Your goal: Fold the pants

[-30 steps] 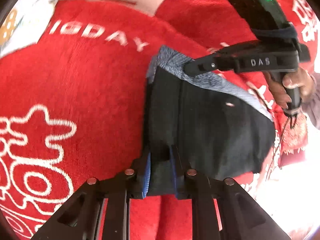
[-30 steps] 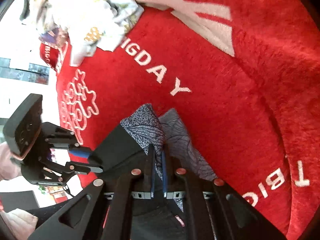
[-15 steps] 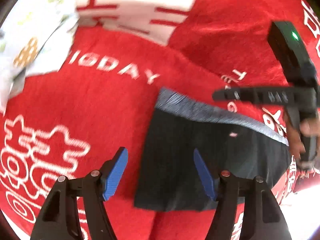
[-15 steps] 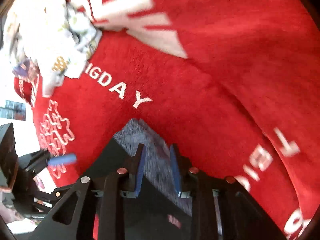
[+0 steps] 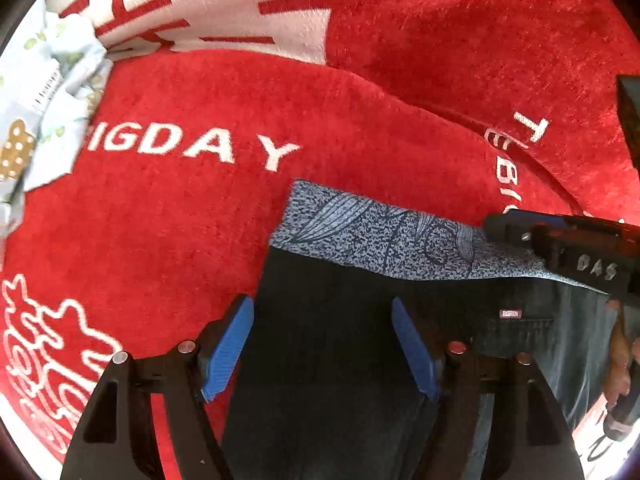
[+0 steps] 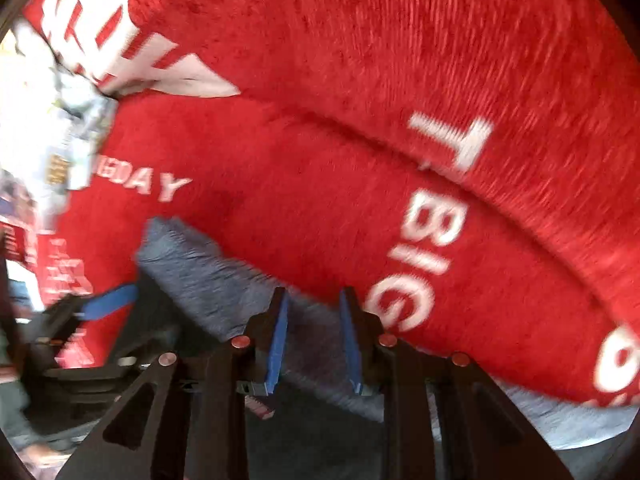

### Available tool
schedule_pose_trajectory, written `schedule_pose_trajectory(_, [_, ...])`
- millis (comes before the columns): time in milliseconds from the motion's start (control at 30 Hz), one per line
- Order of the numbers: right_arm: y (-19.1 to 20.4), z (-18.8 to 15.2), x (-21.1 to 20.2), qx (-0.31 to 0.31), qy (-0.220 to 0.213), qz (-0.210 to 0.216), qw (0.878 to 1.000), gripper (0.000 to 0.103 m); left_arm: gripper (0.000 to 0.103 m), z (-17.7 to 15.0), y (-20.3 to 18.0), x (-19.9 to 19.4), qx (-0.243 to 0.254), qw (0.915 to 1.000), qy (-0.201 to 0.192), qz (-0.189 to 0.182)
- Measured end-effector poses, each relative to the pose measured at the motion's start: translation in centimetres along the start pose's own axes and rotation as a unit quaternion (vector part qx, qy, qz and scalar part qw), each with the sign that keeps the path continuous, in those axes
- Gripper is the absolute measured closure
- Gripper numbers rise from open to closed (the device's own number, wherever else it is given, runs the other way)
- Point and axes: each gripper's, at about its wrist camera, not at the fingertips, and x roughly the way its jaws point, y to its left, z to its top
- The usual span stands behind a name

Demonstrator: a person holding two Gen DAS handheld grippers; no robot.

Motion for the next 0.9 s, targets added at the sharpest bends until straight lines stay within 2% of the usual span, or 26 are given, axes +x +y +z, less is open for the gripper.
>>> schedule_pose_trajectory(100, [-2.0, -0.9, -2.1, 0.04, -0.013, 0.03, 0.999, 0.071, 0.03, -0.3, -0.9, -1.7, 0.01, 0.9999, -0.008, -0.006])
schedule_pose_trajectory(200, [-3.8, -3.2, -5.1, 0.051, -0.025, 0.025, 0.998, 0.062, 0.03, -1.5, -2.6, -2.9, 0.031, 0.9994, -0.01, -0.013])
schedule_pose_trajectory(300, [-5.9, -6.3, -7.2, 0.075, -0.025, 0.024, 0.997, 0.062, 0.03, -2.9, -5.2, -3.4, 0.053, 0.9984, -0.003, -0.019])
schedule_pose_trajectory(500, [-9.6, -11.7, -7.7, 0.109, -0.013, 0.015, 0.994, 0.062, 0.03, -4.1, -10.9, -2.3, 0.087, 0.9957, 0.003, -0.031])
schedule_pose_trajectory(567, [-10.1, -12.0, -6.8, 0.116, -0.012, 0.015, 0.993, 0.063, 0.03, -3.7, -12.3, -1.5, 0.094, 0.9955, -0.005, -0.004])
schedule_pose_trajectory(600, [-10.4, -12.1, -6.4, 0.118, -0.014, 0.006, 0.993, 0.063, 0.025, -3.1, -12.6, -0.7, 0.092, 0.9957, -0.008, 0.011])
schedule_pose_trajectory(667, [-11.2, -12.1, -5.7, 0.121, -0.02, -0.013, 0.992, 0.063, 0.021, -2.5, -12.7, -0.4, 0.082, 0.9965, -0.017, 0.01])
schedule_pose_trajectory(700, [-11.8, -12.2, -5.4, 0.126, -0.026, -0.021, 0.992, 0.068, 0.018, -2.3, -12.8, -0.2, 0.082, 0.9964, -0.016, 0.011])
schedule_pose_trajectory(800, [-13.4, -12.3, -5.9, 0.141, -0.057, -0.024, 0.988, 0.075, 0.017, -2.1, -12.6, -0.2, 0.085, 0.9962, -0.012, 0.013])
schedule_pose_trajectory(900, [-15.1, -12.8, -6.7, 0.167, -0.059, -0.078, 0.981, 0.075, 0.017, -2.1, -12.3, -0.8, 0.084, 0.9961, -0.004, 0.027])
